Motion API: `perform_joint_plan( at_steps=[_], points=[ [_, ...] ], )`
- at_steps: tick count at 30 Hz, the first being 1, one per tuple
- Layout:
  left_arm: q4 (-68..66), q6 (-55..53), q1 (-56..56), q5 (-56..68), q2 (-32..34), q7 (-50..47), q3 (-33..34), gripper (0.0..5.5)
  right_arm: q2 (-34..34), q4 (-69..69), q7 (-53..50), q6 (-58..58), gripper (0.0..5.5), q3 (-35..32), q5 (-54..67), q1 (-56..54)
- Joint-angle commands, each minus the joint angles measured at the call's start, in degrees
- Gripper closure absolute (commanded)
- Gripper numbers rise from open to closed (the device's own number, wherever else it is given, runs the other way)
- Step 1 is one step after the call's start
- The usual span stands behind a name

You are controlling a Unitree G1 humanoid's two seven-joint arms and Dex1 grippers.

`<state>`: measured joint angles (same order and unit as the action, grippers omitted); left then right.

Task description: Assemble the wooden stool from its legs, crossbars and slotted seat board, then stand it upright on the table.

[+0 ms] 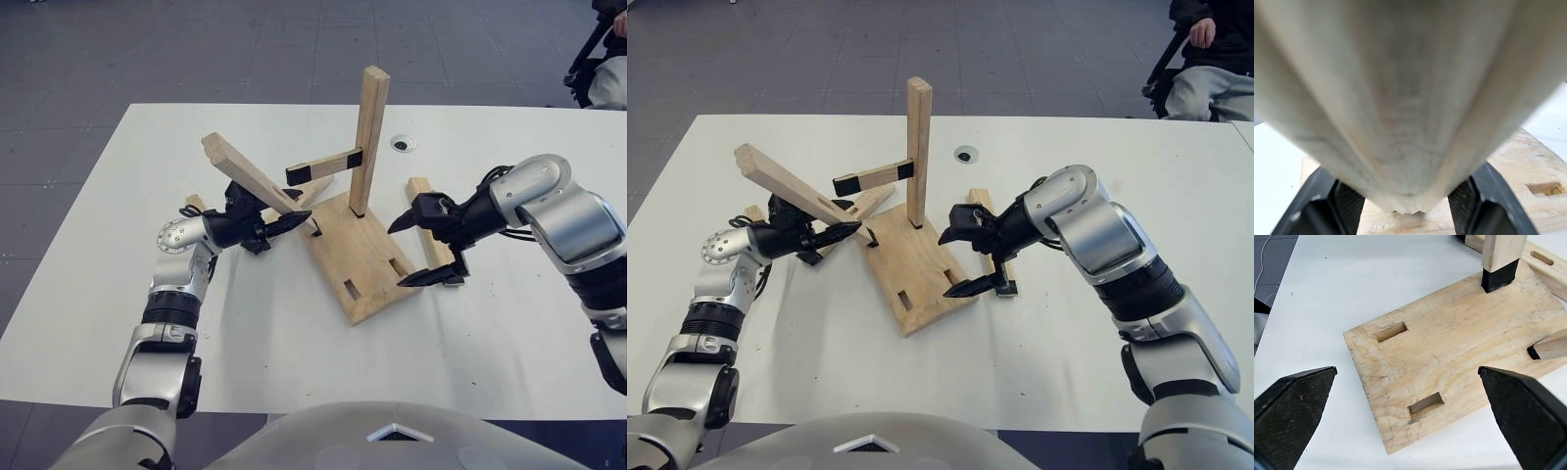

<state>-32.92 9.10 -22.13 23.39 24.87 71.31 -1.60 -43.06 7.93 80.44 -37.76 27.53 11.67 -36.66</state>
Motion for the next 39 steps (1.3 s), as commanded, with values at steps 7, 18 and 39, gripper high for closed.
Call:
perform_joint_plan(
  at_steps=[7, 18, 39],
  points=[
    [-3.85, -4.42, 0.84, -5.37, 3.2, -0.31, -1.51, 3.46, 0.29, 2.88, -2.63, -2.16, 0.16, -1.8, 1.93, 1.72],
    [-6.23, -11.14, -4.39, -6.62, 5.26, -3.12, -3.44, 3.46, 0.37, 4.38, -5.23, -3.2, 0.16, -1.89, 2.85, 3.14],
    [7.52, -20.44, 7.42, 0.25, 1.57, -5.32, -1.04, 3.46, 0.52, 3.39, -5.23, -1.78, 0.16, -1.09, 2.67, 2.14]
  ],
)
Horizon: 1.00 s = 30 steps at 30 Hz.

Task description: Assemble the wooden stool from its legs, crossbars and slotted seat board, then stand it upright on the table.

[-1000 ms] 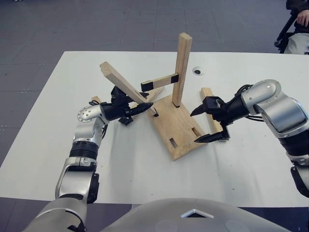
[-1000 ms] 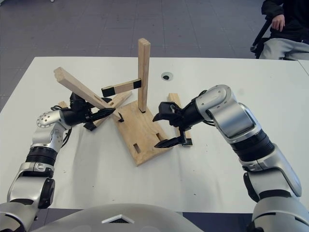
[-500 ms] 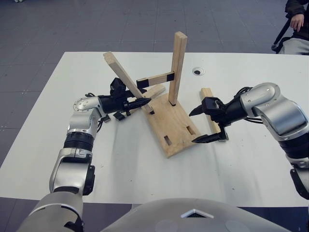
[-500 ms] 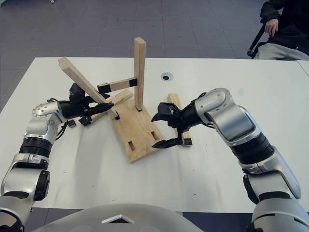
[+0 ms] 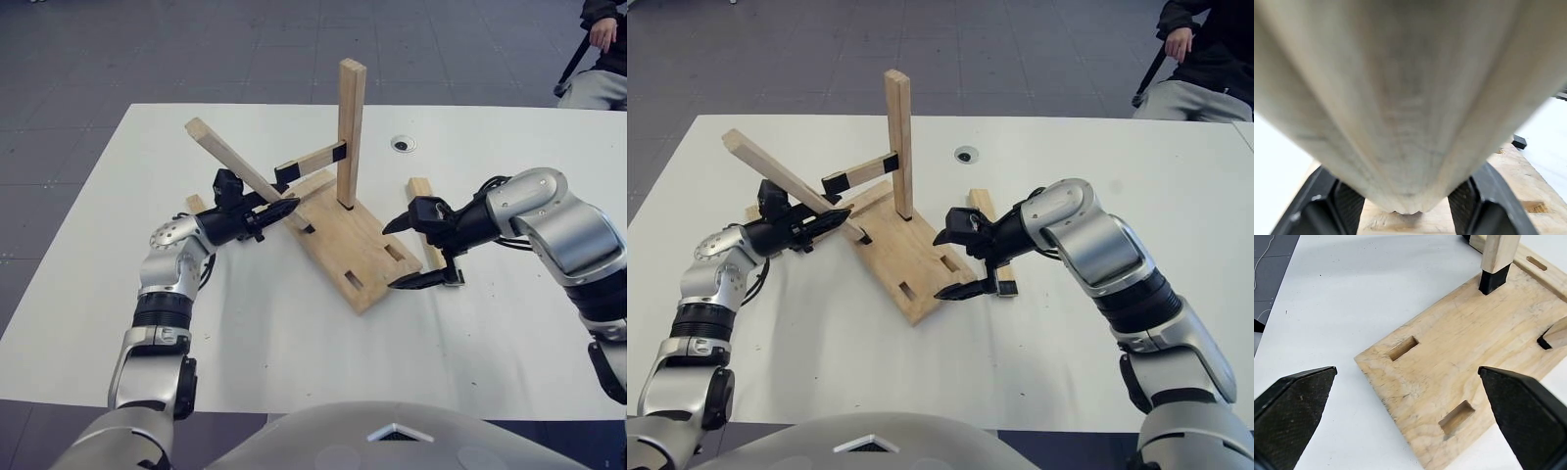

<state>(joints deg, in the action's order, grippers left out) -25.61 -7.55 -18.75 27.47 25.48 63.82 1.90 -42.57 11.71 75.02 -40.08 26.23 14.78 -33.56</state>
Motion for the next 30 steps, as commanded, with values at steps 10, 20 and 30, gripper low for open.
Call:
perform_joint_plan(
  at_steps=[10, 20, 30],
  points=[
    [1.03, -6.07, -4.52, -4.08, 3.9, 4.62, -6.68, 3.46, 0.5, 0.73, -1.73, -0.59, 0.16, -0.61, 0.25, 0.4],
    [6.02, -7.74, -3.45, -3.56, 3.57, 4.49, -6.24, 3.46, 0.75, 0.95, -2.81, -0.87, 0.16, -0.86, 0.69, 0.79],
    [7.43, -7.34, 0.94, -5.82, 5.0, 5.92, -8.85, 3.46, 1.04, 1.08, -3.34, -1.38, 0.16, -0.98, 1.04, 0.67]
  ],
)
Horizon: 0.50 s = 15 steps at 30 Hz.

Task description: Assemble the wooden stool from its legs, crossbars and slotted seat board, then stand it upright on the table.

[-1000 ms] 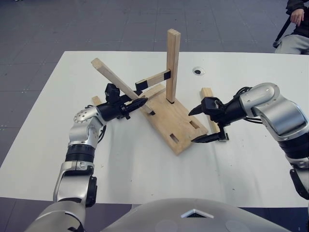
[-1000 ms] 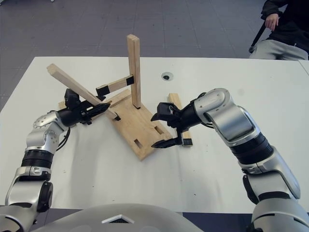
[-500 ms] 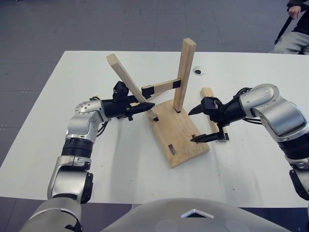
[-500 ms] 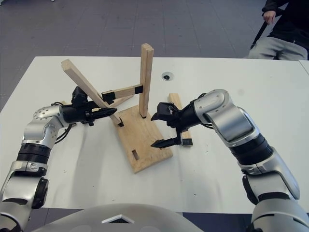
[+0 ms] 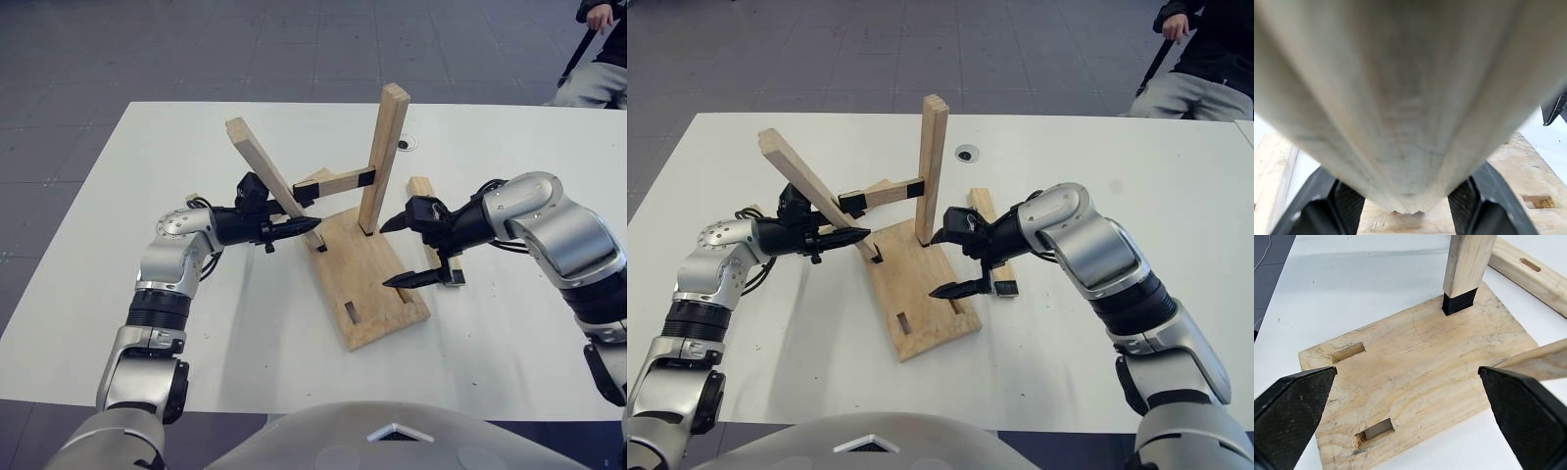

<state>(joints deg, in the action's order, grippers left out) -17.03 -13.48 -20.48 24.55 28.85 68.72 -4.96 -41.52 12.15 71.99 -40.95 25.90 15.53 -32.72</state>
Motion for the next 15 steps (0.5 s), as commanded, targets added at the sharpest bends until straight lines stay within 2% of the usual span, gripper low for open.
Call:
perform_joint_plan(
  at_steps=[1, 5, 10, 12, 15],
  points=[
    [-1.27, -1.33, 2.97, -3.19, 1.81, 1.22, -2.3, 3.46, -0.02, 0.63, -0.35, -0.51, 0.16, -0.66, 0.34, -0.17],
    [-4.14, 0.06, 3.62, -5.89, 3.59, 3.51, -4.95, 3.46, 0.87, 0.42, -1.34, -0.94, 0.16, -1.3, 0.96, -0.67],
    [-8.08, 1.49, 3.97, -8.8, 5.87, 5.26, -9.17, 3.46, 5.72, -0.32, -7.07, -3.6, 0.16, -5.13, 2.52, -2.86],
    [-8.18, 1.9, 4.07, -8.64, 6.13, 5.27, -9.82, 3.46, 10.77, -0.72, -13.63, -6.98, 0.16, -10.44, 4.49, -5.16],
    [-8.55, 2.96, 4.26, -9.13, 6.43, 5.34, -11.07, 3.46, 22.42, 1.89, -25.91, -19.72, 0.16, -23.45, 13.42, -10.4]
  ],
)
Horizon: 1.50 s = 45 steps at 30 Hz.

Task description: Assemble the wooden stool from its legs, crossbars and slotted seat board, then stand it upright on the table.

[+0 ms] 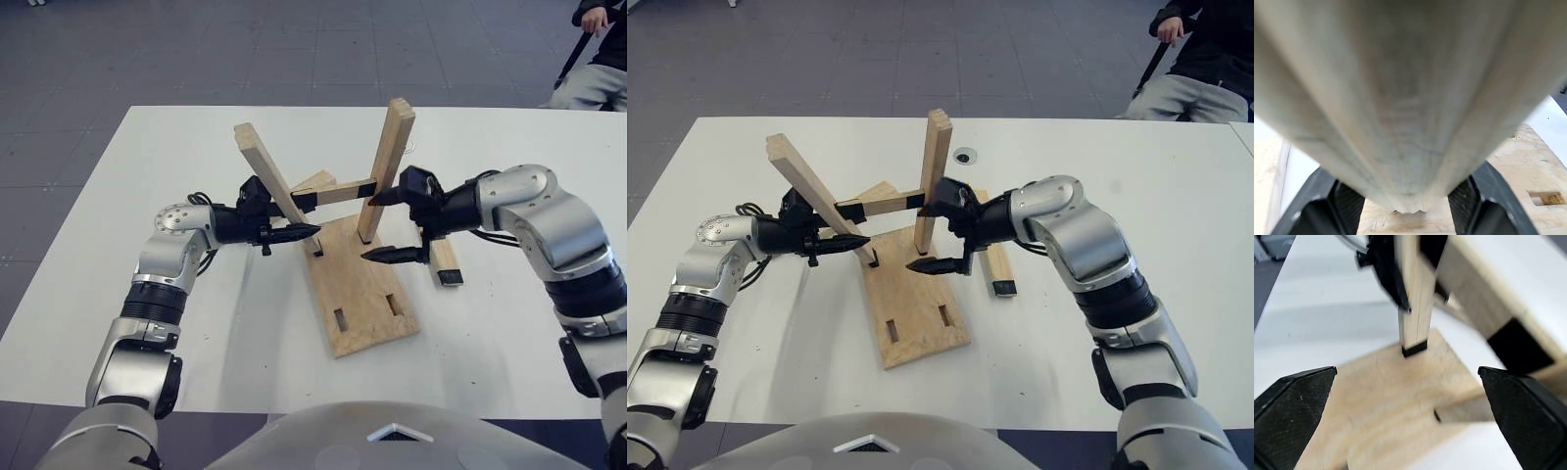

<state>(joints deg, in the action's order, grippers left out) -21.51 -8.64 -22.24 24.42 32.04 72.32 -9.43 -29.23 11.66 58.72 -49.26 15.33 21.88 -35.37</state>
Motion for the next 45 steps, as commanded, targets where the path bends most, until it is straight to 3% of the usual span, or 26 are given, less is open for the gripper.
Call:
perform_joint_plan(
  at_steps=[1, 5, 9, 13, 21, 24, 27, 30, 34, 36, 42, 45],
  points=[
    [-4.19, -1.62, 6.16, -9.17, 3.18, 1.59, -6.85, 3.46, 14.28, 4.31, -16.58, -16.57, 0.16, -17.01, 10.51, -9.0],
    [-6.04, 0.21, 6.36, -10.32, 2.68, 0.72, -8.24, 3.46, 28.64, 9.22, -31.34, -31.36, 0.16, -30.38, 16.44, -12.48],
    [-6.31, 1.23, 6.9, -10.67, 2.61, 0.9, -9.95, 3.46, 44.02, 18.62, -47.69, -36.17, 1.02, -35.1, 12.95, -10.23],
    [-9.79, 3.55, 5.82, -12.91, 1.86, -0.61, -11.53, 3.46, 39.66, 20.52, -55.15, -26.91, 1.97, -21.19, 5.69, -0.72],
    [-11.96, 3.28, 4.49, -13.79, 1.35, -1.73, -14.11, 3.46, 33.1, 18.07, -53.41, -17.33, 3.44, -4.46, 0.72, 8.05],
    [-12.58, 3.04, 3.69, -13.98, 0.97, -1.87, -15.04, 3.46, 32.93, 17.15, -53.06, -11.61, 4.04, -3.17, -1.15, 6.92],
    [-12.03, 2.77, 3.87, -13.62, 1.25, -1.78, -15.53, 3.46, 33.0, 16.12, -55.06, -2.39, 4.6, -6.76, -4.8, 0.89],
    [-11.09, 2.75, 4.82, -13.44, 1.5, -1.86, -15.86, 3.46, 31.55, 14.91, -54.55, -0.67, 5.1, -6.27, -6.26, 0.76],
    [-10.05, 2.59, 5.83, -13.0, 1.75, -2.19, -16.28, 3.46, 15.68, 12.81, -44.05, -7.2, 5.26, 11.8, -8.18, 11.76],
    [-10.23, 2.77, 5.9, -13.3, 1.83, -2.06, -16.86, 3.46, 9.01, 14.62, -40.93, -7.69, 5.26, 15.95, -9.0, 16.28],
    [-10.78, 3.19, 6.6, -14.32, 1.72, -1.58, -18.83, 3.46, 9.53, 16.1, -41.16, -7.64, 5.26, 13.43, -8.54, 16.16],
    [-13.09, 4.52, 6.38, -15.64, 1.84, -1.46, -19.61, 3.46, 15.82, 17.2, -42.71, -8.01, 5.26, 5.44, -4.49, 12.54]
  ],
)
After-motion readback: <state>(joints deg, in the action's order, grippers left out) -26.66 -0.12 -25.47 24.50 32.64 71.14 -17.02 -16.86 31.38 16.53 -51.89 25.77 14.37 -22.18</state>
